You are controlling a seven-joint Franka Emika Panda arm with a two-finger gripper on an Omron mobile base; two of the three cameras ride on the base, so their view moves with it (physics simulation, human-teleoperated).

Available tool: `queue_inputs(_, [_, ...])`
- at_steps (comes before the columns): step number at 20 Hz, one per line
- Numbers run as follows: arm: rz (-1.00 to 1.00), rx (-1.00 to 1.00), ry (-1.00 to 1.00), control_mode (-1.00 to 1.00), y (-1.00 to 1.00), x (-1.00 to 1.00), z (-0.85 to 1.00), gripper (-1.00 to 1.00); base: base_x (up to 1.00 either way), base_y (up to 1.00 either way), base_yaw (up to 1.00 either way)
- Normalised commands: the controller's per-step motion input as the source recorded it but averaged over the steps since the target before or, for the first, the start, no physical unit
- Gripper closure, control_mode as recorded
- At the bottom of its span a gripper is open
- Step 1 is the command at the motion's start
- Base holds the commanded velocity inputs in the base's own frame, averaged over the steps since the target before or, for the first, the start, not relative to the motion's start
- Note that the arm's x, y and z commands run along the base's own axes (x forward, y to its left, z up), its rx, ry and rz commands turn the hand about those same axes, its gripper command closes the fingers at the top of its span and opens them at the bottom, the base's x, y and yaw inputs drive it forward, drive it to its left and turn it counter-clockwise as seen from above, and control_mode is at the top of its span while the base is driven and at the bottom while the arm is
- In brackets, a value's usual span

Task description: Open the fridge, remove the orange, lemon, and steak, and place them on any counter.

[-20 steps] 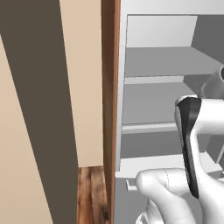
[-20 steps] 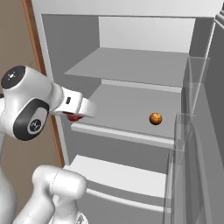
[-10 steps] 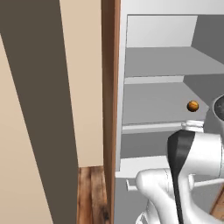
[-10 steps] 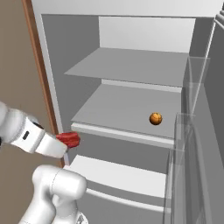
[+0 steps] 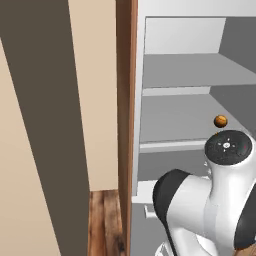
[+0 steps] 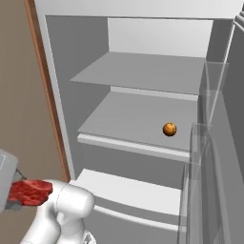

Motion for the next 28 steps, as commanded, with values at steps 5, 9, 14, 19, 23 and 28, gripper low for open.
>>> queue_inputs(5, [0.00, 0.00, -0.01, 1.00, 0.01, -0.20, 0.00, 1.00, -0.80, 0.12, -0.02])
queue_inputs(9, [0.00, 0.00, 0.00, 1.00, 0.00, 0.00, 0.00, 1.00, -1.00, 0.36, -0.15])
queue_inputs(14, [0.00, 0.00, 0.00, 1.00, 0.00, 0.00, 0.00, 1.00, -1.00, 0.60, 0.00])
queue_inputs(19, [0.00, 0.00, 0.00, 1.00, 0.00, 0.00, 0.00, 1.00, -0.98, 0.38, -0.51])
queue_inputs(23, [0.00, 0.00, 0.00, 1.00, 0.00, 0.00, 0.00, 1.00, -0.32, 0.03, -0.82])
queue_inputs(28, [0.00, 0.00, 0.00, 1.00, 0.00, 0.00, 0.00, 1.00, 0.00, -0.16, -0.82])
